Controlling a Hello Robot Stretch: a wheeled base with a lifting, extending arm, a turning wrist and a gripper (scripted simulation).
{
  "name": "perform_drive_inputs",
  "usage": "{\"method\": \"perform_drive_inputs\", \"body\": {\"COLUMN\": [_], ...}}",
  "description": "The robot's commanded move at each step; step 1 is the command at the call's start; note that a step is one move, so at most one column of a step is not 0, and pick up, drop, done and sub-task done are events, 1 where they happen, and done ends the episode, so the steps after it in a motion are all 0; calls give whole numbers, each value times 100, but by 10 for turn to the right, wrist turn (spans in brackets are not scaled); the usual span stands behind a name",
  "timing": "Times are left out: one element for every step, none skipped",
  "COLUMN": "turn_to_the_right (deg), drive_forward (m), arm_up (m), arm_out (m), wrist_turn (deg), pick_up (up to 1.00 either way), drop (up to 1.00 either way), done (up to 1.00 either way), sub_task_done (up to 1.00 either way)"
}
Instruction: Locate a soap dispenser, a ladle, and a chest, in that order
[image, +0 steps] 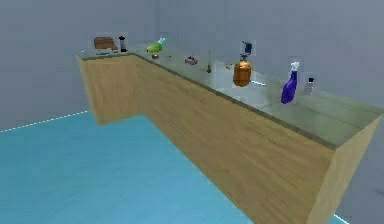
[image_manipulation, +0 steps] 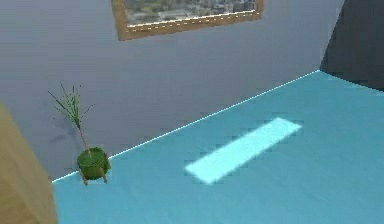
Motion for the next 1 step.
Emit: {"method": "perform_drive_inputs", "body": {"turn_to_the_right": [60], "drive_forward": [0], "arm_up": [0], "arm_out": [0], "wrist_turn": [0], "pick_up": [0], "drop": [0], "done": [0], "sub_task_done": [0]}}
